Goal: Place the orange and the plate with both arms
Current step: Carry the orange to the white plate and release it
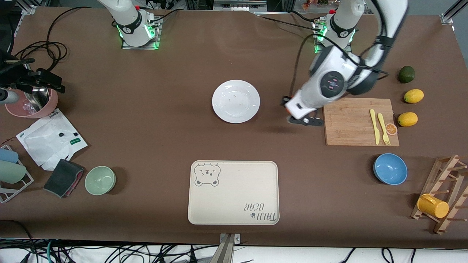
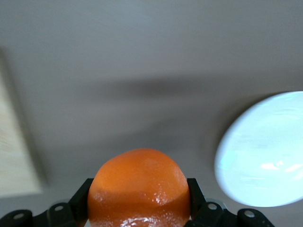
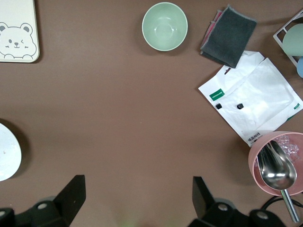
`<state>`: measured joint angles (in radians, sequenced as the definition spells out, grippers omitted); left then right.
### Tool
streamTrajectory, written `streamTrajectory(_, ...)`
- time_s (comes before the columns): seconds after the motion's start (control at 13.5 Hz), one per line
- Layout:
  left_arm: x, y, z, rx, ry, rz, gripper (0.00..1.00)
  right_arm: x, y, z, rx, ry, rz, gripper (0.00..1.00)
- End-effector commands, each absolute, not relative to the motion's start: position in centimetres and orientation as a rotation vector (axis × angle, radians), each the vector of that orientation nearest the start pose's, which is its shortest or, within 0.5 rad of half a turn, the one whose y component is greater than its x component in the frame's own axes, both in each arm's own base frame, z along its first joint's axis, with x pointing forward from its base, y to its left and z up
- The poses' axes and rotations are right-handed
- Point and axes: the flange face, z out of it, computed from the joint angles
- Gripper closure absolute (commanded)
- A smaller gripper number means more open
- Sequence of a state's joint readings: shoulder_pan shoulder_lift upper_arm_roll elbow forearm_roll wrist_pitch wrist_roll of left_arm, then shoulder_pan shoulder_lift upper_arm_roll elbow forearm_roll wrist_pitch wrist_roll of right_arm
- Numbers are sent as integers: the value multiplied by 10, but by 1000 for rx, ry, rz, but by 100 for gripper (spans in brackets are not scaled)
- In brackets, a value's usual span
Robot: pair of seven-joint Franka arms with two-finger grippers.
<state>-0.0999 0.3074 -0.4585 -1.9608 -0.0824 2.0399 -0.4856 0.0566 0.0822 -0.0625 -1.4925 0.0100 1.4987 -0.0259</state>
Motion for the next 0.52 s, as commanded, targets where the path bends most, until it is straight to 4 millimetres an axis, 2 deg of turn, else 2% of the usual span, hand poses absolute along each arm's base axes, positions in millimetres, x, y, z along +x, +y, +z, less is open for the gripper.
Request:
streamTrajectory(0.0, 474, -395, 300, -3170, -145, 539, 79, 571, -1, 611, -3148, -53, 121, 0)
streamTrajectory(0.15, 459, -434, 282, -3190, -207, 529, 79, 572, -2, 609, -3148, -50, 126, 0)
streamTrajectory(0.3, 442, -466, 248, -3230, -260, 500, 78, 571, -1, 610, -3147, -53, 126, 0)
streamTrajectory(0.44, 429, -489, 212, -3277, -323, 466, 77, 571, 0, 605, -3144, -55, 140, 0)
